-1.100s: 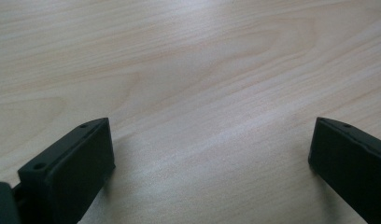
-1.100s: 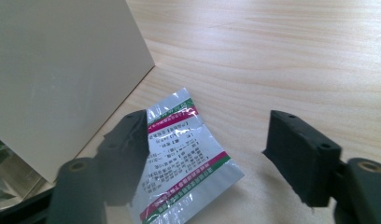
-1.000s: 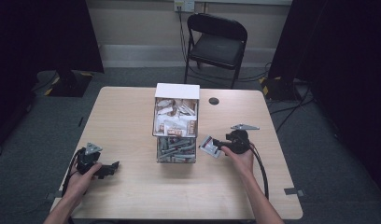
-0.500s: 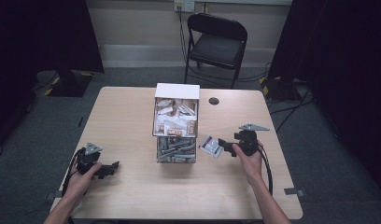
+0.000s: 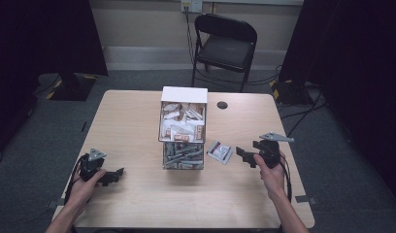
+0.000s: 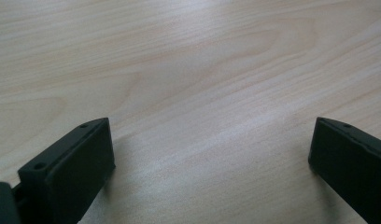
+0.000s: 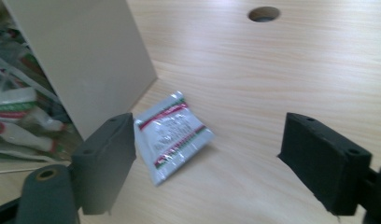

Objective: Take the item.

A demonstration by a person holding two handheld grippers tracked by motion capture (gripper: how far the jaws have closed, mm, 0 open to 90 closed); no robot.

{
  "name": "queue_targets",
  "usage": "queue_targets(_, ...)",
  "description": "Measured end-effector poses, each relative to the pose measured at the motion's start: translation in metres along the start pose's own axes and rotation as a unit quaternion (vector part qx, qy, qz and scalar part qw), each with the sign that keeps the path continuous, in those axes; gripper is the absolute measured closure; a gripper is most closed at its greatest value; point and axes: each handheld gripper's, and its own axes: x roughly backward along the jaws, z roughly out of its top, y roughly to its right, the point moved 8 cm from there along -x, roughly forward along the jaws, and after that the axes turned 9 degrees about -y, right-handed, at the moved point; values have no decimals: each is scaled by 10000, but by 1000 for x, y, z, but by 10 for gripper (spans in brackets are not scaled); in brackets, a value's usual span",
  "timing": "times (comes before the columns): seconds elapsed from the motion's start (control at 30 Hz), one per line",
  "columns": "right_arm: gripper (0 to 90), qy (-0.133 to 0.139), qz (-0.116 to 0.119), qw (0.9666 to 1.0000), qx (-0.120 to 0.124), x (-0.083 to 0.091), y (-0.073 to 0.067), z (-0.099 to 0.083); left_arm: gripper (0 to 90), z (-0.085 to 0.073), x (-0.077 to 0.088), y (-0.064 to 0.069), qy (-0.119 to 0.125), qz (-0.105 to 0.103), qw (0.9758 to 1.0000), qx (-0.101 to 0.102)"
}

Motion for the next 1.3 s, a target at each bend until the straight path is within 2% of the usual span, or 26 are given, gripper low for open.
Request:
queue_targets(0.2, 158, 79, -150, 9999, -11, 16, 7, -7, 0, 0, 0, 0, -2, 0, 10000, 4)
queue_targets(0.5, 150, 80, -518, 9986, -27, 40, 24, -22, 0, 0, 0, 0, -3, 0, 10000, 2)
queue_targets(0.57, 149, 18, -622, 9980, -102, 47, 33, -32, 0, 0, 0, 0, -2, 0, 10000, 4)
queue_targets(0.7, 148, -44, -615, 9977, -297, 55, 43, -43, 0, 0, 0, 0, -2, -1, 10000, 3)
queue_targets(0.83, 147, -109, -719, 9963, -463, 63, 57, -57, 0, 0, 0, 0, -2, 0, 10000, 2)
queue_targets(0.97, 148, -275, -850, 9945, -546, 66, 66, -74, 0, 0, 0, 0, -2, 0, 10000, -2)
queue_targets(1.13, 152, -561, -1045, 9903, -721, 63, 76, -97, 0, 0, 0, 0, -1, 0, 10000, 3)
queue_targets(1.2, 153, -785, -968, 9889, -814, 57, 76, -108, 0, 0, 0, 0, -1, 0, 10000, -1)
queue_targets(1.3, 148, -949, -1089, 9875, -626, 52, 73, -113, 0, 0, 0, 0, -1, -8, 10000, 3)
